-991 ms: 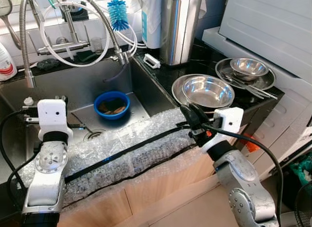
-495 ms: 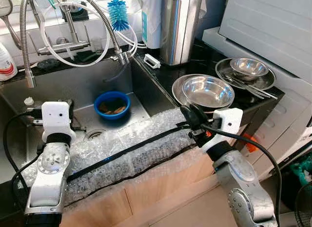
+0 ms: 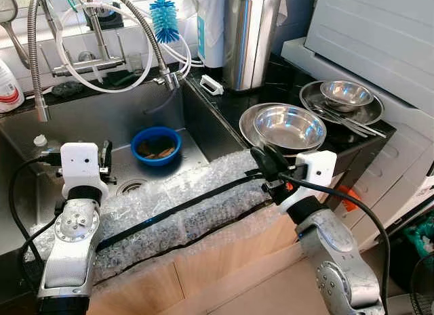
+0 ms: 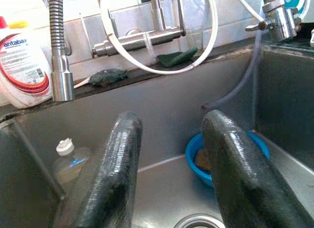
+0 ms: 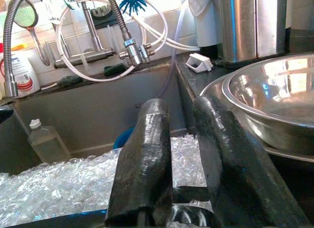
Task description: Kitchen organization
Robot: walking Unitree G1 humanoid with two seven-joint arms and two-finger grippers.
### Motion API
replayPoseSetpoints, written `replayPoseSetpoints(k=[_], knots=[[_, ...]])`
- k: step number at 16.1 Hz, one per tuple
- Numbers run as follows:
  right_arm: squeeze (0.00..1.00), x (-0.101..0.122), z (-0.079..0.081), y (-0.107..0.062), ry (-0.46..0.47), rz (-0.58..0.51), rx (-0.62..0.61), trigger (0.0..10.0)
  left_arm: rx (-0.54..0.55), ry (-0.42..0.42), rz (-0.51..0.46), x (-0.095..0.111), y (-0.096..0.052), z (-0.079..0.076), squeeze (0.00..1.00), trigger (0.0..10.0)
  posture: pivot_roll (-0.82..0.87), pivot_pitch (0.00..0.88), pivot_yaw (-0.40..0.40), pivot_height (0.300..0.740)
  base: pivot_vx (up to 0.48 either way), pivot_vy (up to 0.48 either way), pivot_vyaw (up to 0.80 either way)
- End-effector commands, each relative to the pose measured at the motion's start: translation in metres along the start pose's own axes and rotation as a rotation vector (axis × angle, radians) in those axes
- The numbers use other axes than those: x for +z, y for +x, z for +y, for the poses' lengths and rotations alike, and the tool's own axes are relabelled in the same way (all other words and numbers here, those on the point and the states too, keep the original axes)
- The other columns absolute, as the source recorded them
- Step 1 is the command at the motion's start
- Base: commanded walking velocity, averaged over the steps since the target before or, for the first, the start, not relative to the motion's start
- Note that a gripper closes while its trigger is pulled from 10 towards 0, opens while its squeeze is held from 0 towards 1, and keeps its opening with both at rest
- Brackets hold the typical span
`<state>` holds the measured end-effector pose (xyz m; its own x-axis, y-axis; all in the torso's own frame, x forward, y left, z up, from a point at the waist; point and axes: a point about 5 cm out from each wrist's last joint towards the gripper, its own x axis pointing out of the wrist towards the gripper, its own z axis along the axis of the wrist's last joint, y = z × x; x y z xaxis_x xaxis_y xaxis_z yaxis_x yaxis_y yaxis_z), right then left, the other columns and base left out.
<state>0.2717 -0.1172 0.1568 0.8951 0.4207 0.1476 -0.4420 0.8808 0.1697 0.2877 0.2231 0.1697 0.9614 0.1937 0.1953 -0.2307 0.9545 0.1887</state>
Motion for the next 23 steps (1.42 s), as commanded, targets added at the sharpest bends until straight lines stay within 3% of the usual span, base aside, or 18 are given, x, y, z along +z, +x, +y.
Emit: replayPoseSetpoints(k=[1, 3, 8, 9, 10, 13, 18, 23], knots=[[0.0, 0.005, -0.003, 0.002, -0.009, -0.017, -0.012, 10.0, 0.019, -0.023, -0.025, 0.004, 0.001, 0.002, 0.0, 10.0, -0.04, 0.0, 0.007, 0.74, 0.0, 0.0, 0.0], [0.0, 0.02, -0.009, 0.006, -0.029, -0.066, -0.054, 10.0, 0.02, -0.04, -0.085, 0.014, 0.001, 0.003, 0.0, 10.0, -0.04, 0.0, 0.009, 0.74, 0.0, 0.0, 0.0], [0.0, 0.062, -0.039, 0.015, -0.011, -0.187, -0.254, 10.0, 0.026, -0.041, -0.088, 0.013, 0.001, 0.004, 0.0, 10.0, -0.05, 0.0, 0.011, 0.74, 0.0, 0.0, 0.0], [0.68, 0.066, -0.046, 0.015, 0.003, -0.195, -0.297, 10.0, 0.023, -0.038, -0.088, 0.013, 0.001, 0.004, 0.0, 10.0, -0.05, 0.0, 0.012, 0.74, 0.0, 0.0, 0.0], [1.0, 0.069, -0.052, 0.015, 0.02, -0.206, -0.337, 10.0, 0.022, -0.038, -0.088, 0.013, 0.001, 0.004, 0.0, 10.0, -0.06, 0.002, 0.013, 0.74, 0.0, 0.0, 0.0], [1.0, 0.07, -0.071, 0.014, 0.042, -0.172, -0.474, 10.0, 0.006, -0.028, -0.087, 0.012, 0.0, 0.003, 0.0, 10.0, -0.05, 0.005, 0.019, 0.74, 0.0, 0.0, 0.0], [1.0, 0.068, -0.09, 0.019, 0.024, -0.071, -0.577, 10.0, -0.018, -0.019, -0.087, 0.011, -0.001, 0.001, 0.0, 10.0, -0.05, 0.001, 0.017, 0.74, 0.0, 0.0, 0.0], [1.0, 0.062, -0.099, 0.02, 0.051, -0.014, -0.633, 10.0, -0.027, -0.011, -0.088, 0.012, -0.001, 0.0, 0.0, 10.0, -0.04, 0.0, 0.018, 0.74, 0.0, 0.0, 0.0]])
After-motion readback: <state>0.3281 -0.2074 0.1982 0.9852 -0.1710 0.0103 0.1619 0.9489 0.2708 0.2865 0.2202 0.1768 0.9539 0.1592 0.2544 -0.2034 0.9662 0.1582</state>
